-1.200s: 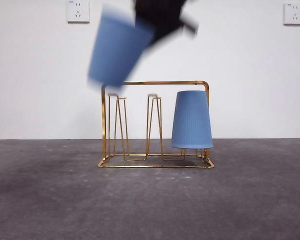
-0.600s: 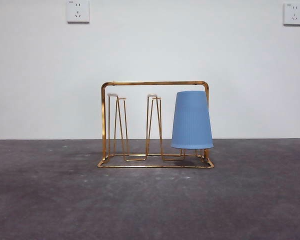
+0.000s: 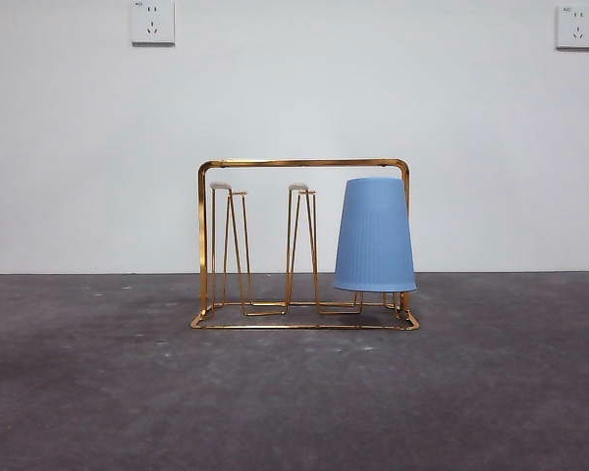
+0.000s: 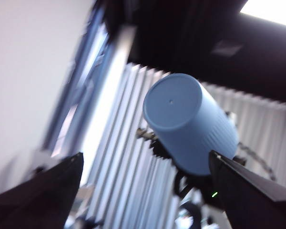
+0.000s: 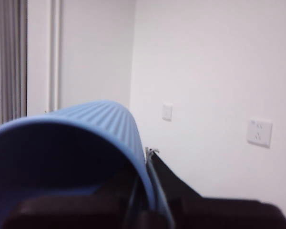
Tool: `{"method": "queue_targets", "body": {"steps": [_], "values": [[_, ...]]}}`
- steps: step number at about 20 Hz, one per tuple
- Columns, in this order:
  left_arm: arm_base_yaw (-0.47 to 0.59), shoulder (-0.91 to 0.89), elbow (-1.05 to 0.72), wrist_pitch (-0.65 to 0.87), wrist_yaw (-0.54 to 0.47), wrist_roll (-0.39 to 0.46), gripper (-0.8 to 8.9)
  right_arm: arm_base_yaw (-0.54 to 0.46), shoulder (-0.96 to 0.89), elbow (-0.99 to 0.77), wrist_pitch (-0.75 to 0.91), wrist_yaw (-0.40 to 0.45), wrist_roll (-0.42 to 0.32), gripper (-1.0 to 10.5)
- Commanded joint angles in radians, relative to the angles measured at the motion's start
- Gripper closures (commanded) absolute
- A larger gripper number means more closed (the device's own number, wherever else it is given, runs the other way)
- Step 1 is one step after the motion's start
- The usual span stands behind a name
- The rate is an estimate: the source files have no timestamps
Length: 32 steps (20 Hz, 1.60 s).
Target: Pick up cup 1,put cup 1 in the cup rack,pick up cup 2,put cup 2 in the cup rack
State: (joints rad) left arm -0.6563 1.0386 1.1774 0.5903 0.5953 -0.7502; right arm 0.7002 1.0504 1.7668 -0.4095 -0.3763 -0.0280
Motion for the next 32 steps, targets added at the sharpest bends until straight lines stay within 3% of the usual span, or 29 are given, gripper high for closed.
{"method": "queue_targets", "body": {"steps": [1,8,27,28,31,32], "values": [[-0.002,0.062,-0.008,0.193,0.018,-0.171,3.66,0.001,0.008,-0.004,0.021,-0.002,-0.005,9.6],[-0.036,0.187,-0.007,0.491,0.010,-0.309,3.64,0.001,0.060,-0.004,0.070,-0.008,-0.001,9.6],[-0.045,0.228,-0.007,0.562,-0.075,-0.312,3.79,0.002,0.197,-0.004,0.096,-0.092,0.019,9.6],[-0.045,0.228,-0.007,0.562,-0.075,-0.312,4.20,0.002,0.198,-0.004,0.096,-0.095,0.021,9.6],[-0.045,0.228,-0.007,0.556,-0.074,-0.313,8.11,0.002,0.198,-0.004,0.095,-0.100,0.025,9.6],[-0.045,0.228,-0.007,0.552,-0.073,-0.313,8.21,0.002,0.198,-0.004,0.094,-0.101,0.026,9.6]]}}
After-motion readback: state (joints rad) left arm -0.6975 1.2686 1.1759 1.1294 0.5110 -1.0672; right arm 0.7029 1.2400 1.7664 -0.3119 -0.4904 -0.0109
